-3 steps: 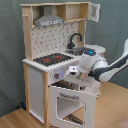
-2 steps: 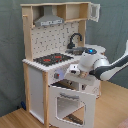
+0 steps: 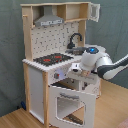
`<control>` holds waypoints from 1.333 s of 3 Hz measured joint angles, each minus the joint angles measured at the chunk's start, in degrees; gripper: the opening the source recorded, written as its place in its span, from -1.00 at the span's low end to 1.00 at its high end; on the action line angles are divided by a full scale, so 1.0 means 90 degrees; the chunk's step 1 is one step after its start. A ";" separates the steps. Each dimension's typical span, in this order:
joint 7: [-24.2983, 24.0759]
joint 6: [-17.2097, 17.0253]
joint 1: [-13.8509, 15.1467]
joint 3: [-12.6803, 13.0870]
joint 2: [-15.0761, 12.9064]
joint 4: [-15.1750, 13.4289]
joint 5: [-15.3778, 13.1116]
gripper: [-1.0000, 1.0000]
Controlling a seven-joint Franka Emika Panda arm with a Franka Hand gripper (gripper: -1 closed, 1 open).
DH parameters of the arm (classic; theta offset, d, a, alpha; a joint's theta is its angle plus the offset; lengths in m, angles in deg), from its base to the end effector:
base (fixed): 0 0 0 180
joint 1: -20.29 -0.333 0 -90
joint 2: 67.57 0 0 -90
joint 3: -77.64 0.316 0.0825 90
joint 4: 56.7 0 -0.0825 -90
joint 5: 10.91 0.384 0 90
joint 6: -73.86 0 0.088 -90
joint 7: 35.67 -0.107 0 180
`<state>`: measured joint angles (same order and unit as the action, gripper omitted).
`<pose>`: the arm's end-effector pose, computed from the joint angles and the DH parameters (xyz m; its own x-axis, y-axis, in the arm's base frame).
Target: Play with the kitchen
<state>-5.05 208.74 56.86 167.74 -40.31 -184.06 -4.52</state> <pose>0.2995 0.4490 0.3799 0.1559 0.9857 -0.0641 0.9091 -0.1178 0.3997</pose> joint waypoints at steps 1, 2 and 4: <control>-0.0369 -0.0408 -0.0332 -0.0313 0.0175 0.0004 -0.0212 1.00; -0.0558 -0.0870 -0.0567 -0.0618 0.0486 0.0009 -0.0353 1.00; -0.0579 -0.1755 -0.0735 -0.0971 0.1482 0.0063 -0.0563 1.00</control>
<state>-10.26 192.94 50.25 159.00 -26.97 -183.49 -9.59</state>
